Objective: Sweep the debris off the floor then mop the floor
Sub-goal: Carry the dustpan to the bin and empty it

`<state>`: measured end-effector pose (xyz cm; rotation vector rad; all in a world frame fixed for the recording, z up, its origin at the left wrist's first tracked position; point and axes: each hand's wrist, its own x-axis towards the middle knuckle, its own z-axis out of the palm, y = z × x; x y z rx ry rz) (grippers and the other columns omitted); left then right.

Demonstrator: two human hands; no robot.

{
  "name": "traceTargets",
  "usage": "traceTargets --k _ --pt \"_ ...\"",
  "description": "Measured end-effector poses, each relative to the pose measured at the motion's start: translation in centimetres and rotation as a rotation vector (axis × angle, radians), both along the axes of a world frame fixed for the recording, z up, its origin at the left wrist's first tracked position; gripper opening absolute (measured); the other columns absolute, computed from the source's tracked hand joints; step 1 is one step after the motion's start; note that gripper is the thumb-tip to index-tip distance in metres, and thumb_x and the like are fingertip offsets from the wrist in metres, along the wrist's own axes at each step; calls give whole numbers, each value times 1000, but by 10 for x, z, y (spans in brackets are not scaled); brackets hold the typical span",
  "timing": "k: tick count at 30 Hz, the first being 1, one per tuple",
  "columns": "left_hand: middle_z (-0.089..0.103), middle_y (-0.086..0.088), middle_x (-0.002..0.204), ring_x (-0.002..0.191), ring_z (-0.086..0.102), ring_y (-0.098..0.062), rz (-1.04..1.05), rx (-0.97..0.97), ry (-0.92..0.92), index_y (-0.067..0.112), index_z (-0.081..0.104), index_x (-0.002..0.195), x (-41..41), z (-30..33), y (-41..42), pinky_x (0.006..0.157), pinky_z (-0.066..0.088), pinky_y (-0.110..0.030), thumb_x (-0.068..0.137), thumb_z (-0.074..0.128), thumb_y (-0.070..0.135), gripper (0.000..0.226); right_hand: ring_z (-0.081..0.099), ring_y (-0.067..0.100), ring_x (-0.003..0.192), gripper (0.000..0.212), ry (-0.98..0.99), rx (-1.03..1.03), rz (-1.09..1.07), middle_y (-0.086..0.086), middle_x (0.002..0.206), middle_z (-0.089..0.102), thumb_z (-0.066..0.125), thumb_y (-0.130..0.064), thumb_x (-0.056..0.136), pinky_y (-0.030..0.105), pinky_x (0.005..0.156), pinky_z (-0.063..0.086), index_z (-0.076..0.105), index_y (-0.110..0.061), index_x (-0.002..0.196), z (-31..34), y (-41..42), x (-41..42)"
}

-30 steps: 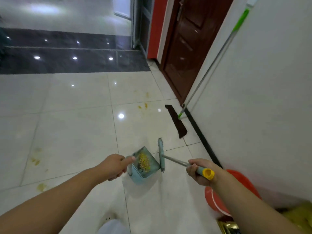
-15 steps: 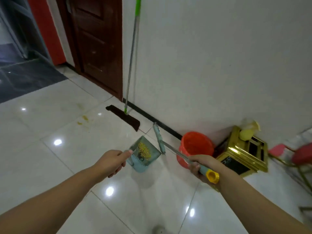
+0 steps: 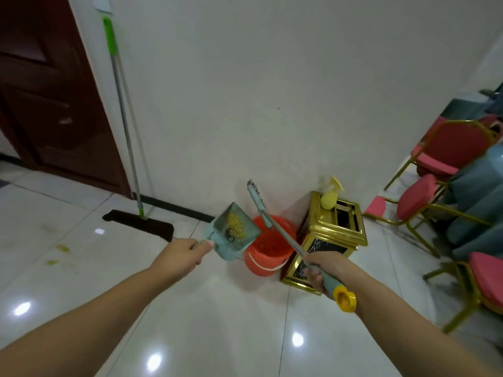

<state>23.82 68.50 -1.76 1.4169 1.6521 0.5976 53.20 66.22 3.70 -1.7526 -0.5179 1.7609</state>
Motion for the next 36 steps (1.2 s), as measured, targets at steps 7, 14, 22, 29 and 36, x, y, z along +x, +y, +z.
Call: traceTargets --k 7,14,22,29,36 --pt "48 4 60 60 48 -14 -260 129 459 22 45 59 59 4 40 51 29 -26 89 45 58 47 41 8 26 10 14 -4 -42 8 57 47 48 -9 96 12 27 35 49 -2 88 1 25 48" --pt "46 7 64 68 50 -15 -491 114 663 27 39 60 94 4 74 50 30 -25 89 40 63 46 40 8 26 9 69 -35 -47 3 44 45 47 -9 95 13 27 35 49 -1 92 -11 41 85" --pt "48 8 68 70 49 -12 -727 128 803 32 40 64 102 5 92 51 30 -23 88 42 63 39 39 7 26 9 138 -100 -170 4 49 42 47 -9 96 10 29 36 49 -1 93 -22 40 86" --pt "52 4 79 74 51 -15 -955 176 972 24 54 86 89 4 106 64 38 -27 88 43 62 40 38 7 25 8 159 -74 -317 5 46 42 45 -9 96 11 28 36 48 -1 97 -16 30 59" --pt "52 4 81 75 50 -15 -1107 209 1067 19 61 104 77 5 104 69 42 -28 87 47 61 48 39 6 26 11 177 -53 -375 4 49 42 47 -11 96 12 27 36 49 0 94 -2 19 30"
